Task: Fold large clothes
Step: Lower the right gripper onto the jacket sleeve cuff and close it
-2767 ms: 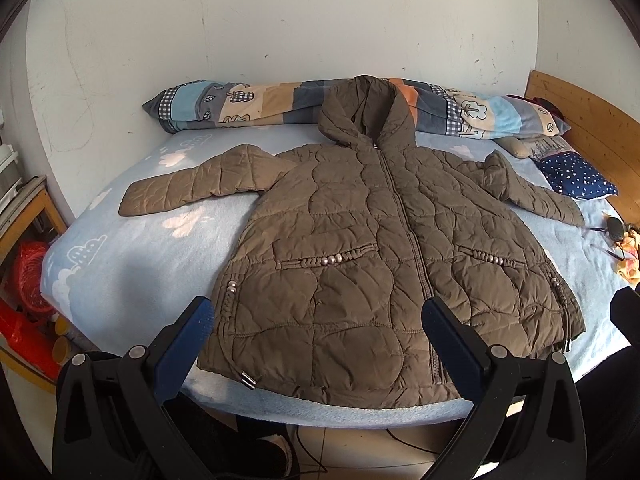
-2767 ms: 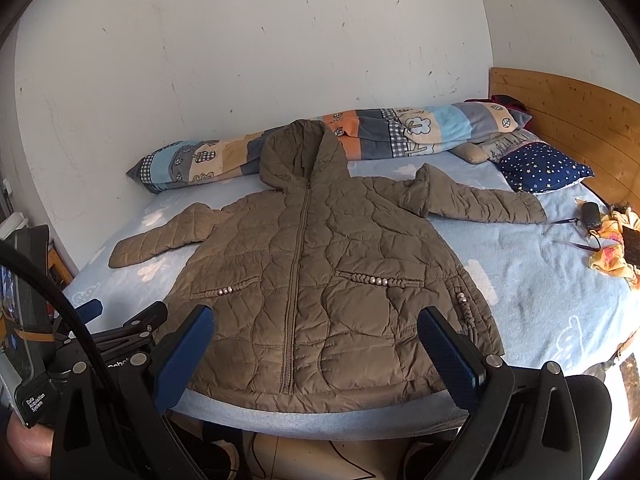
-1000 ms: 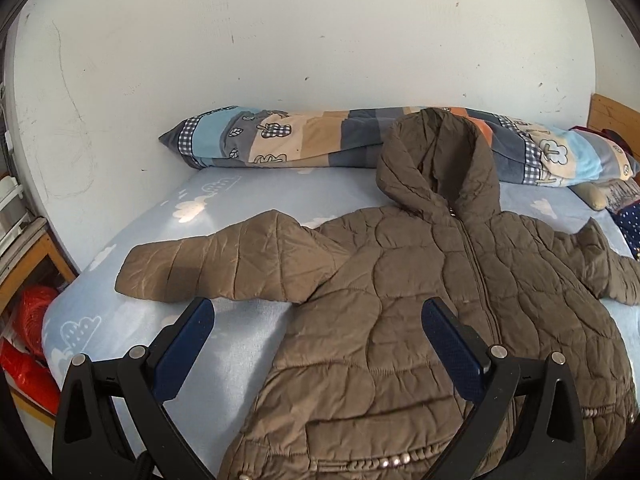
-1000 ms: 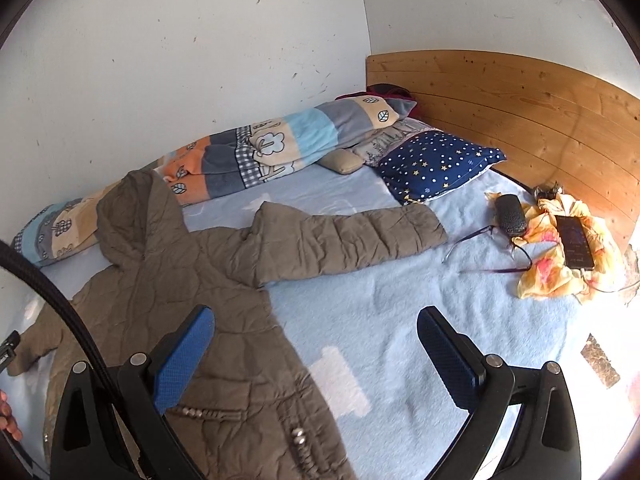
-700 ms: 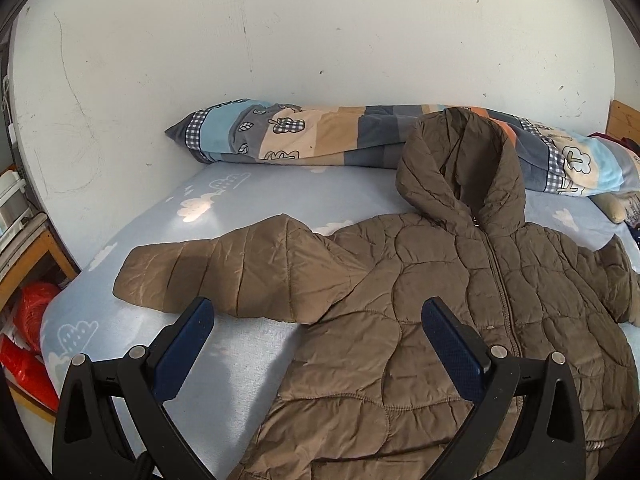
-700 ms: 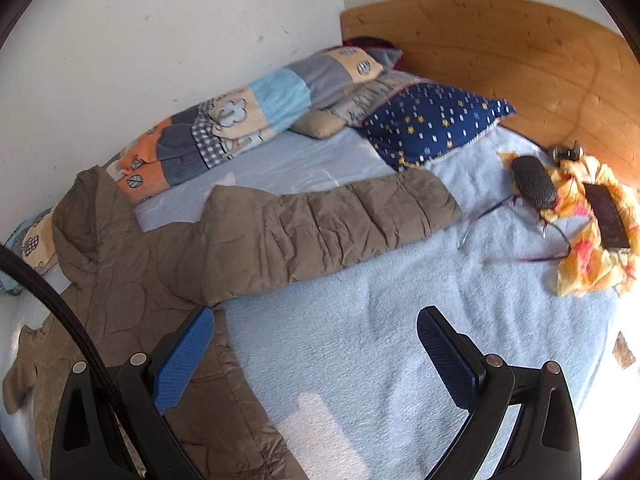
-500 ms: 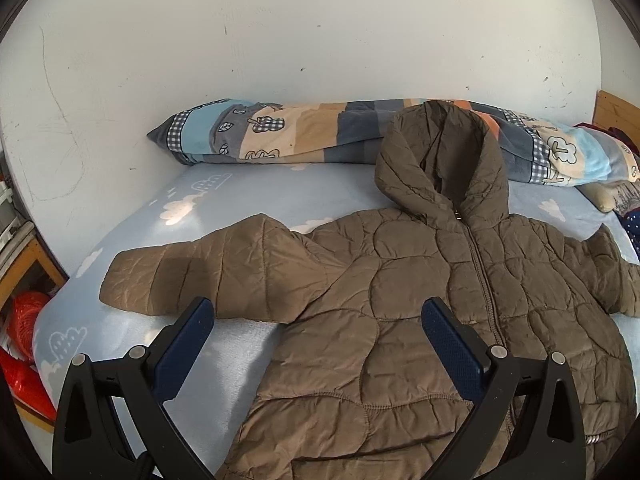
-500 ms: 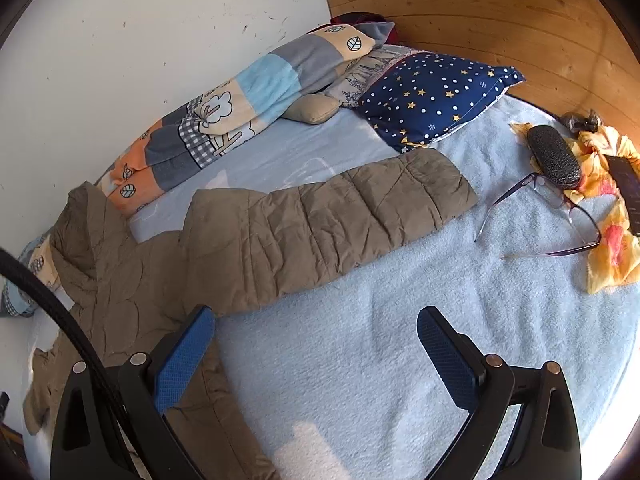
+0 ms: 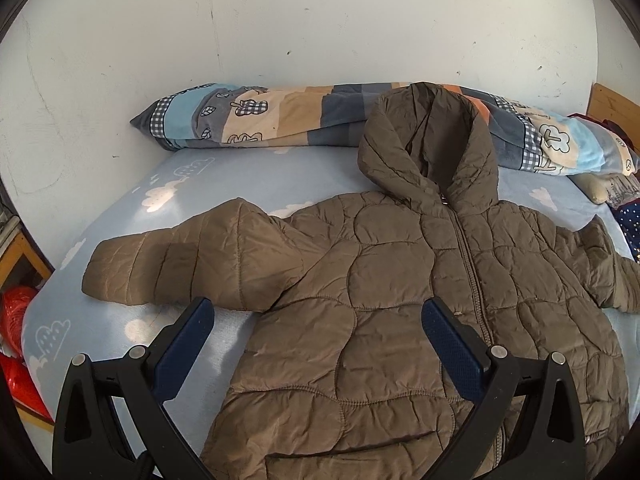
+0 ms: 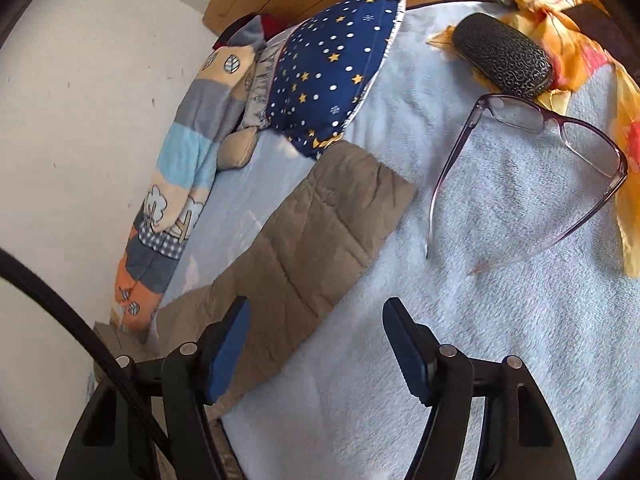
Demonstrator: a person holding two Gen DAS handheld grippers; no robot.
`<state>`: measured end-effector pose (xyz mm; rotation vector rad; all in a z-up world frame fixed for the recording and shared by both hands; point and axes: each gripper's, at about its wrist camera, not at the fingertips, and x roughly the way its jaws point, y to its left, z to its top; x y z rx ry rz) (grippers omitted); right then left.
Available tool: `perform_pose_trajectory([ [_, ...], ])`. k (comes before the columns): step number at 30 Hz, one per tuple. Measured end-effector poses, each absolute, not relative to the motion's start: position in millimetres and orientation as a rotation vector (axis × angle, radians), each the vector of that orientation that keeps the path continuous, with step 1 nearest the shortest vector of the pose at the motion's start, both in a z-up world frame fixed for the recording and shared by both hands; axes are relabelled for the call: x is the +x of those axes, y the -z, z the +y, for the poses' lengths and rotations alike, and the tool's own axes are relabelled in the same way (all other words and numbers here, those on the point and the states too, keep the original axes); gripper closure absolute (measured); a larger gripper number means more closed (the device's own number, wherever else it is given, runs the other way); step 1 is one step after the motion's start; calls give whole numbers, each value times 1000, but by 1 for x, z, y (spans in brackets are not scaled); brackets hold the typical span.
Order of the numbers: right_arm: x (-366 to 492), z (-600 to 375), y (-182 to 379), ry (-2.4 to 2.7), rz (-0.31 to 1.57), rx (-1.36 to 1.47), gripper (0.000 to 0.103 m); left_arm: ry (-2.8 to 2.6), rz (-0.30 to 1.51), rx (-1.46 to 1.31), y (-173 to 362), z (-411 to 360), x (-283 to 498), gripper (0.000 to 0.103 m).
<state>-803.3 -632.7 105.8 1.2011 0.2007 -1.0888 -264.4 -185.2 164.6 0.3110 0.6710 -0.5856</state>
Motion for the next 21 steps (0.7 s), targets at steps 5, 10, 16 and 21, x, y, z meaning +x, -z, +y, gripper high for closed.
perform_pose_trajectory([
  [5,-813,-658,-94,1090,144,1269,41,597,694,325,-158,-190,-267,0],
  [10,-805,-681,-83,1109,149,1284,44,588,715,345,-150,-191,-264,0],
  [16,-804,-702,-58,1194,192,1341,44,584,747,350,-142,-192,-259,0],
  [21,-812,-718,-42,1182,110,1382,45,591,753,370,-137,-197,-261,0],
])
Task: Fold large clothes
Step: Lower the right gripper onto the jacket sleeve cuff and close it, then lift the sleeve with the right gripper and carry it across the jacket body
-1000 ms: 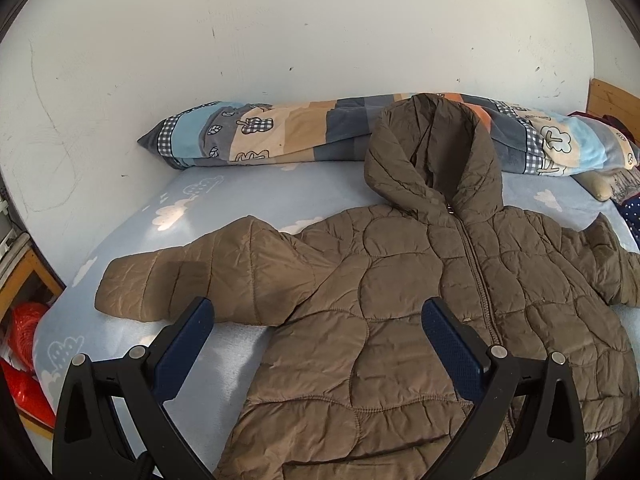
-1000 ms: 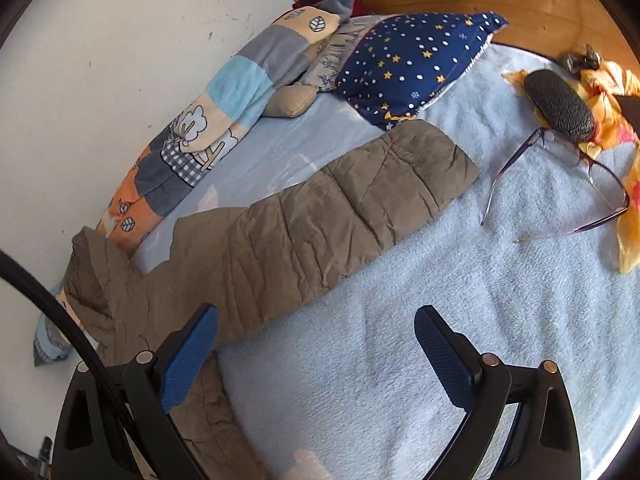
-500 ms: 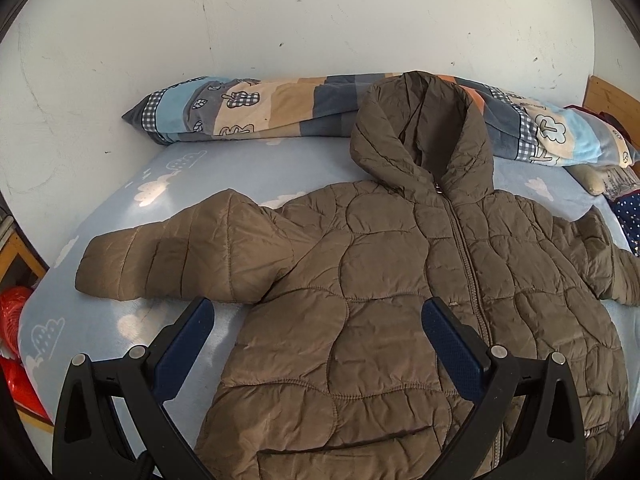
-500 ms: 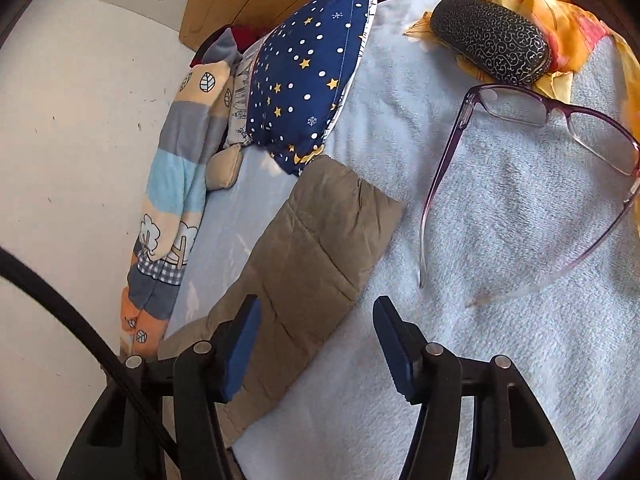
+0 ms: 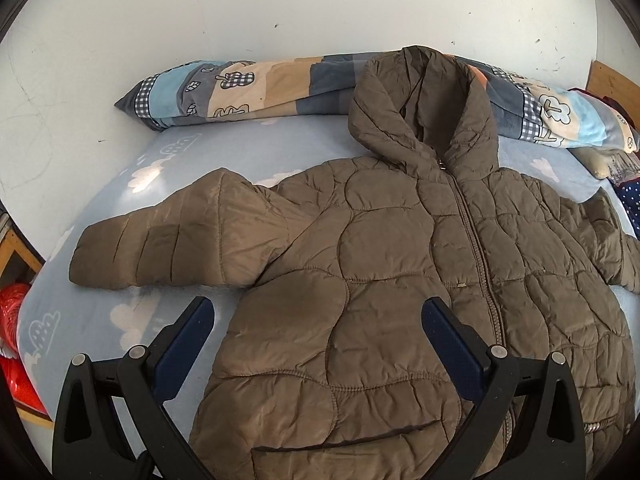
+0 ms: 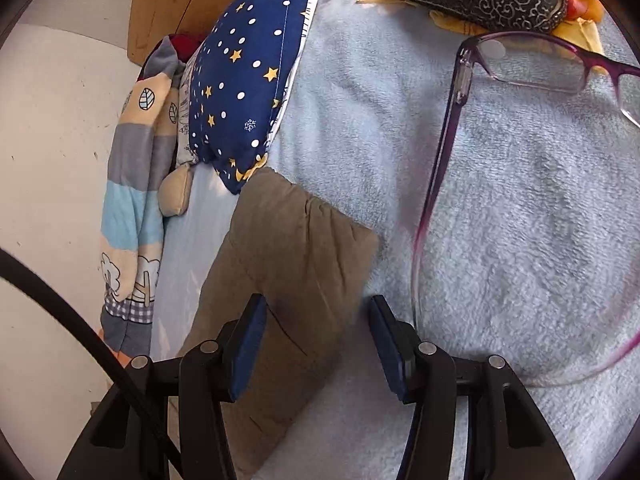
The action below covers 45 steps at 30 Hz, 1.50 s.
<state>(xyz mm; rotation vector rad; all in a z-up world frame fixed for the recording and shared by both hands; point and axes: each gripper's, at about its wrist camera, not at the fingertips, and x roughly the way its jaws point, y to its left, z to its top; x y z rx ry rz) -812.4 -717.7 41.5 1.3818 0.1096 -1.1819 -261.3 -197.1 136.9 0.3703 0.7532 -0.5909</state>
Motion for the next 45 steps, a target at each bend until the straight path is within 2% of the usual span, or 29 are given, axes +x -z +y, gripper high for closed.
perform_pose_trajectory([
  [1,-811,-722,-41,1173,107,1375,45,590,753,377,-136,-198,-262,0],
  [2,-808,-725,-41,1162,110,1359,49,592,757,380,-135,-199,-262,0],
  [3,-804,-727,-42,1154,130,1338,63,592,761,380,-133,-200,-262,0],
  [5,-801,-729,-42,1146,149,1322,80,595,775,372,-133,-201,-261,0],
  [6,-801,-728,-43,1142,128,1321,85,597,779,365,-133,-201,-261,0],
  [8,-802,-723,-55,1160,101,1297,88,598,776,358,-134,-202,-262,0],
  [16,-811,-687,-162,1214,-71,1072,89,622,764,346,-139,-197,-270,0],
  [25,-741,-634,-263,1067,-61,879,89,772,813,293,-136,-220,-280,0],
  [32,-701,-586,-319,914,-33,762,89,954,810,376,-113,-319,-323,0],
  [39,-685,-567,-335,786,-32,766,89,956,816,346,-88,-433,-349,0],
  [45,-677,-558,-344,710,-34,770,89,911,939,576,-34,-505,-352,0],
])
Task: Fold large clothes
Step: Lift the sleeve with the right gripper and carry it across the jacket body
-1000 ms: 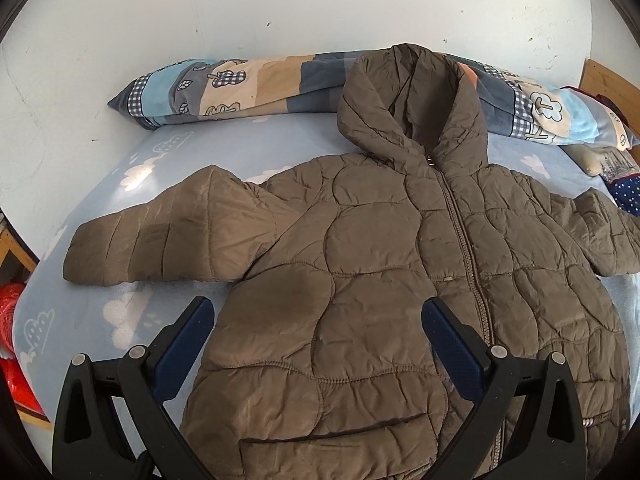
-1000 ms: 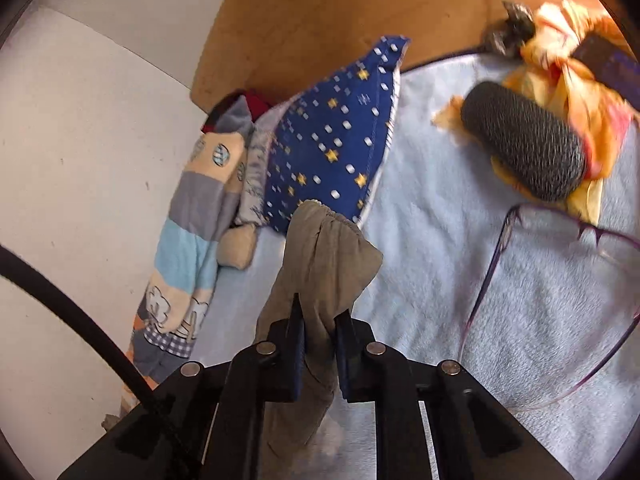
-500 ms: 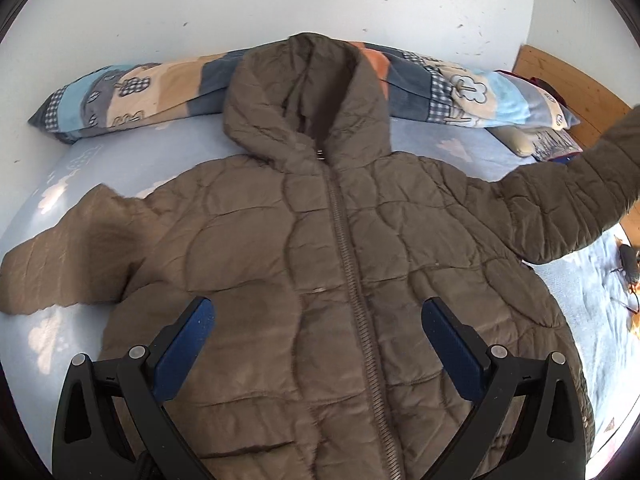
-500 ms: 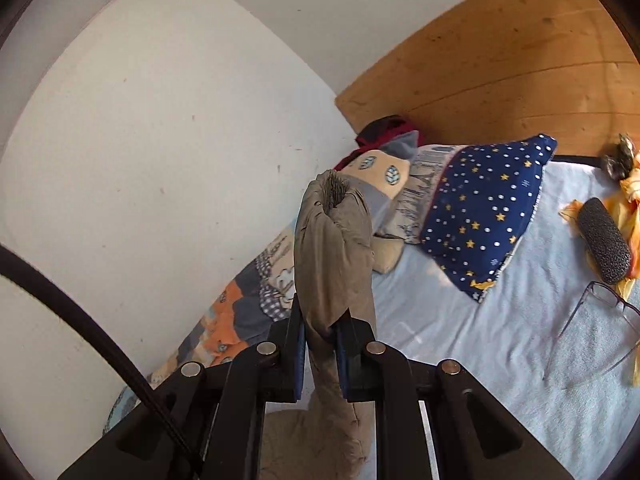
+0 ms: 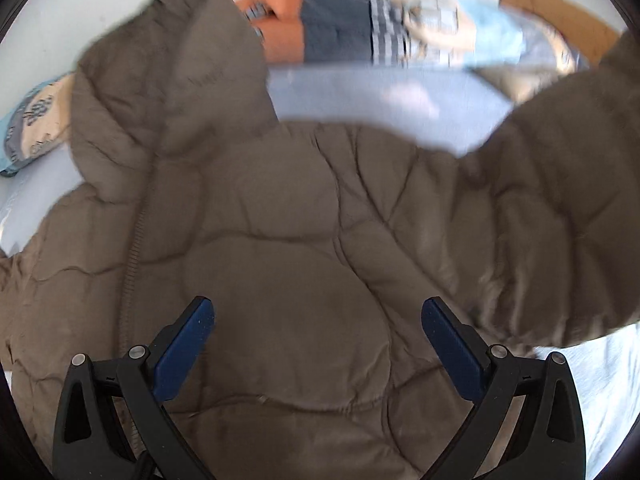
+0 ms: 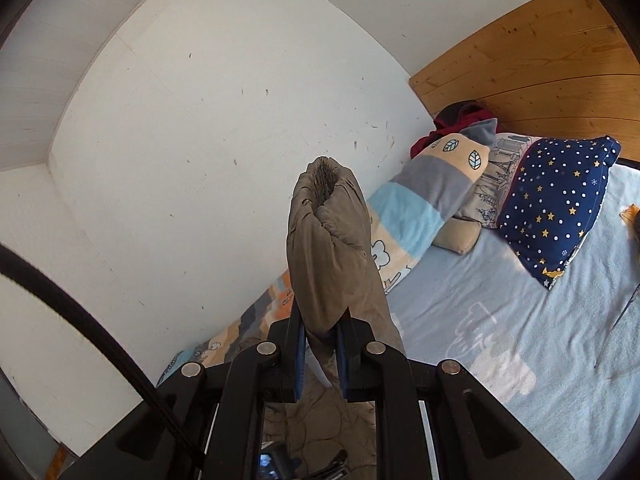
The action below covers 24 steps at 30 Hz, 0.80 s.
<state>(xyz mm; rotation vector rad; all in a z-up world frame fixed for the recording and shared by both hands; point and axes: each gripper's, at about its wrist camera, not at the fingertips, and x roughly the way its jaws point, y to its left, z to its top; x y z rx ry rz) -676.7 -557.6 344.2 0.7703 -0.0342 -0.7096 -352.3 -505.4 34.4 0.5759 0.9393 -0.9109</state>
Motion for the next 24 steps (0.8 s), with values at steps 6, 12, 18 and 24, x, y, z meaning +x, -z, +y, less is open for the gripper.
perform_pose_trajectory([
  [6,-673,-551,-349,666,-25,770,89,965,896,449,-65,-480,-343,0],
  [12,-659,-541,-355,623,-17,769,89,937,807,336,-131,-397,-316,0],
  [18,-610,-513,-360,550,40,726,89,757,803,222,-157,-280,-270,0],
  [24,-533,-476,-346,467,153,684,89,553,806,111,-159,-216,-218,0],
])
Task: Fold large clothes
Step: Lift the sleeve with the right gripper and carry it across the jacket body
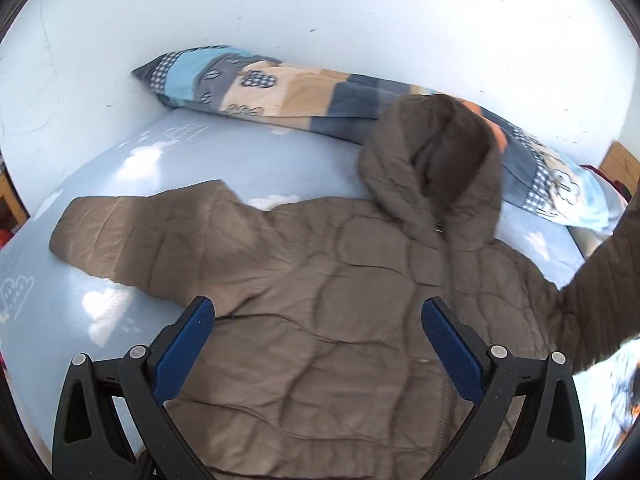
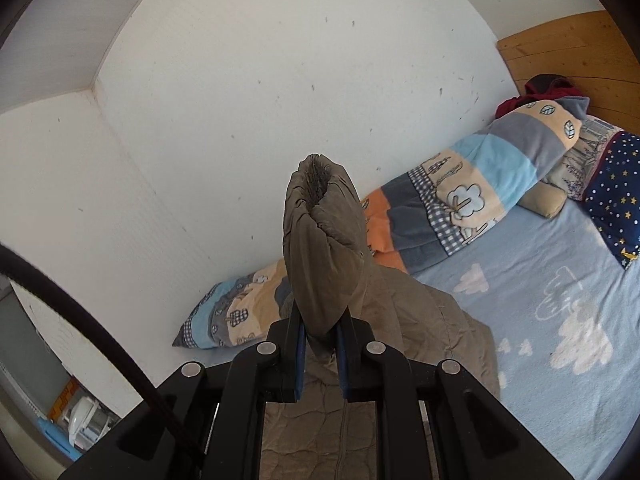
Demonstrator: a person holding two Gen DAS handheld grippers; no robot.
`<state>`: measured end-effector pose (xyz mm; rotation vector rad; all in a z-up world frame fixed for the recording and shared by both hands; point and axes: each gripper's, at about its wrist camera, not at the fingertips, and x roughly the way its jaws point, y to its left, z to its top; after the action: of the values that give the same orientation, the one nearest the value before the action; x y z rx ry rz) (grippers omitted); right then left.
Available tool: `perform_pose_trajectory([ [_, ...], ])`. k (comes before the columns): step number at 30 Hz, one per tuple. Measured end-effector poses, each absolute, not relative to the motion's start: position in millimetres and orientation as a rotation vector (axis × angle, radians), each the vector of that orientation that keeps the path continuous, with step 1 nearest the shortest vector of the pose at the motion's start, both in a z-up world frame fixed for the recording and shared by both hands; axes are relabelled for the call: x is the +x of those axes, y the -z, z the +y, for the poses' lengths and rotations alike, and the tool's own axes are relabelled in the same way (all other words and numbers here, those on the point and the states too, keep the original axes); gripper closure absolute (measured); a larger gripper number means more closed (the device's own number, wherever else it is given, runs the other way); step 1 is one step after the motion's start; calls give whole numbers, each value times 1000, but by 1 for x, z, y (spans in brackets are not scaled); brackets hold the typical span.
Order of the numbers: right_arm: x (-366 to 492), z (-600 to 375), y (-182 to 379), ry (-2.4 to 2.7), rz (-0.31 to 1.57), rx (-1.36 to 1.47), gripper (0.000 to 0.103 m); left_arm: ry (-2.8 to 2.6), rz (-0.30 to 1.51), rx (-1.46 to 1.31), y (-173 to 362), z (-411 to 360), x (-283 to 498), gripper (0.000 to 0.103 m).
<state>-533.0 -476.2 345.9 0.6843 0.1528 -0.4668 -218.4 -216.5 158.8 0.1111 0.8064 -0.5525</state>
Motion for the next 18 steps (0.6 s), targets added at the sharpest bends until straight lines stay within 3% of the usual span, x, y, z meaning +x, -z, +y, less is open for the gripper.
perform_pose_trajectory([
  [11,-382,-400,-257,371,505,539,89,587,808,82,-157,-200,-174,0],
  [18,-337,-386,-177,301,682,592,89,643,895,108,-133,-227,-165,0],
])
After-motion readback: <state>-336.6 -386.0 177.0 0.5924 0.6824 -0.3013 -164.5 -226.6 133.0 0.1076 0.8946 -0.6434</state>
